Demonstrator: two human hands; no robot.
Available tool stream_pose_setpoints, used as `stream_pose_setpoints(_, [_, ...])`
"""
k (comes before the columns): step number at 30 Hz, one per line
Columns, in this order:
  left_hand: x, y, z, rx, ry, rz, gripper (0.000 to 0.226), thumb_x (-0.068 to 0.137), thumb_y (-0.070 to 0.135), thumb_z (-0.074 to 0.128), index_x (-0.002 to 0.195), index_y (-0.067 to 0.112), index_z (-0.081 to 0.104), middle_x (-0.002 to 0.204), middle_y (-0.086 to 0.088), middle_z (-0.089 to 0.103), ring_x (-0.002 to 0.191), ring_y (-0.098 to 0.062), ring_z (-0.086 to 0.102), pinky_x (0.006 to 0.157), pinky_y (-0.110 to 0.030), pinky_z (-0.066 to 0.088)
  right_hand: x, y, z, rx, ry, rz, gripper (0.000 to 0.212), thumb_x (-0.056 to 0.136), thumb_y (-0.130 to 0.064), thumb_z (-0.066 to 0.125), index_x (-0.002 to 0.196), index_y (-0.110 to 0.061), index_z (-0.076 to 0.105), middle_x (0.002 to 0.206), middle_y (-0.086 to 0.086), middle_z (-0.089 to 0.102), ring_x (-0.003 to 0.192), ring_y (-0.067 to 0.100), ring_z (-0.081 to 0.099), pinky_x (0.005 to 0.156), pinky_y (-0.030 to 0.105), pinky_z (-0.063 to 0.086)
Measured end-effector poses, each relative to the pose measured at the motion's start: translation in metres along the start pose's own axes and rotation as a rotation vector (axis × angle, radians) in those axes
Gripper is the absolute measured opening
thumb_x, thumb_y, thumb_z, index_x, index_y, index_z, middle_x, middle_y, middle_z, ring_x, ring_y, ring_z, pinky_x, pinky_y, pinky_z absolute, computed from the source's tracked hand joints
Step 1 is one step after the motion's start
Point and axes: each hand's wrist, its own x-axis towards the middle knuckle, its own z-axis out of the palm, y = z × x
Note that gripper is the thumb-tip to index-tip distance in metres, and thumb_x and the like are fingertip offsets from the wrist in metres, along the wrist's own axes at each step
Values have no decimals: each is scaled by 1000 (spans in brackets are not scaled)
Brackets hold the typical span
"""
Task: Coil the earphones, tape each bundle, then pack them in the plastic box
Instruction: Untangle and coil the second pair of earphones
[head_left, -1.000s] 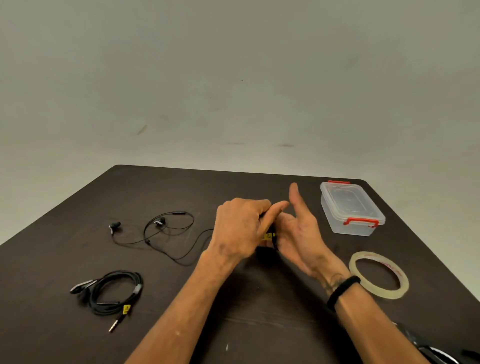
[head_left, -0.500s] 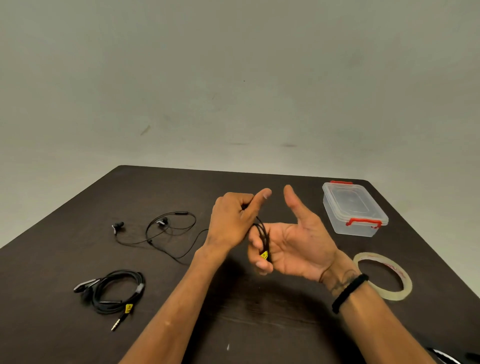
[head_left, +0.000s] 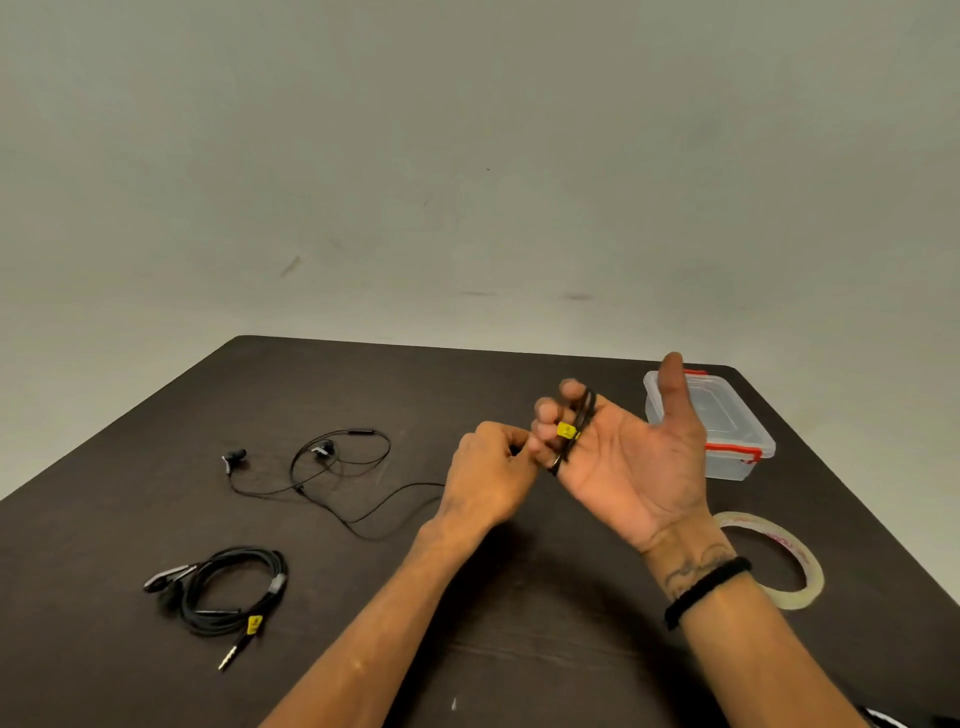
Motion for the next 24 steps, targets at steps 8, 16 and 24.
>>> stream_pose_setpoints(8, [-13,8,5,554,73,361,56,104,50,41,56,22,39,50,3,40,50,-25,43,53,-33,39,1,-4,-11,-36,269,-271,84,87,-85,51,109,-5,67,117,27,70,111,41,70,109,57,52])
stream_pose_setpoints(16, [-15,17,-9,468,284,543,54,106,46,44,59,20,45,48,6,44,43,-19,45,44,-37,42,2,5,-7,-389,387,-225,82,96,-82,33,103,-7,63,103,27,72,96,36,70,94,47,55])
stream_pose_setpoints(24, [-11,19,-26,324,442,640,52,106,36,57,57,27,40,47,13,39,40,-11,36,43,-22,26,4,27,7,-805,146,130,116,95,-85,11,109,16,66,105,44,62,91,42,62,88,47,53])
